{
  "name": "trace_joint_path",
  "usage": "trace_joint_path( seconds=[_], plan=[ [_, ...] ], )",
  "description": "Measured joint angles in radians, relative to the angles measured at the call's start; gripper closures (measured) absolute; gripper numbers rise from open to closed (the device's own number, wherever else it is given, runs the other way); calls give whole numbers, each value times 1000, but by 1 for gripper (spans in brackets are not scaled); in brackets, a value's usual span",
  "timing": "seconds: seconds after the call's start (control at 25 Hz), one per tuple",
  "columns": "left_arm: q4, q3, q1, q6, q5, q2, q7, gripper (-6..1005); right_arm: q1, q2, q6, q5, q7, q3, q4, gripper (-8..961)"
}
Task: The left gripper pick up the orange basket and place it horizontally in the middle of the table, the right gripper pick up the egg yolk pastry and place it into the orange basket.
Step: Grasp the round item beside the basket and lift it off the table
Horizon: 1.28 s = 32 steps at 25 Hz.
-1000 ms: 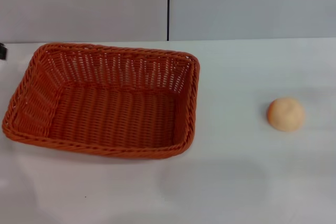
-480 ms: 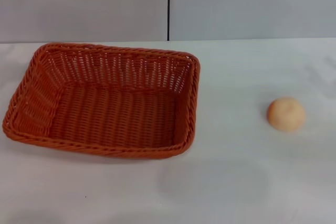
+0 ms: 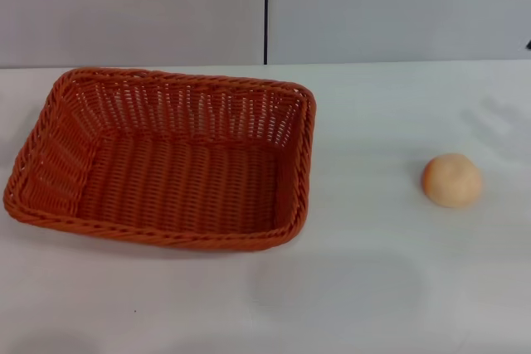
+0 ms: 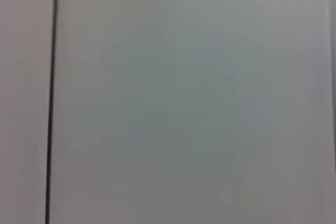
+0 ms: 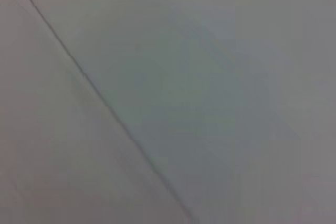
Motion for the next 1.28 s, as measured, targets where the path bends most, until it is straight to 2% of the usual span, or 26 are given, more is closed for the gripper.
trace_joint_path(
  seconds=[0.16,0.48,0.84,1.28],
  plan=[
    [-114,2,-10,37,-63,2,147,316,-1,-1,17,-51,87,-16,-26,227],
    [-139,9,-16,53,-61,1,164,319,-18,-1,31,-52,37,-1,23,226],
    [-191,36,-6,57,-61,1,249,320,6,-4,72,-50,46,-21,26,227],
    [-254,43,-7,59,-61,1,311,321,-27,-2,86,-98,344,-17,-63,227]
  ],
)
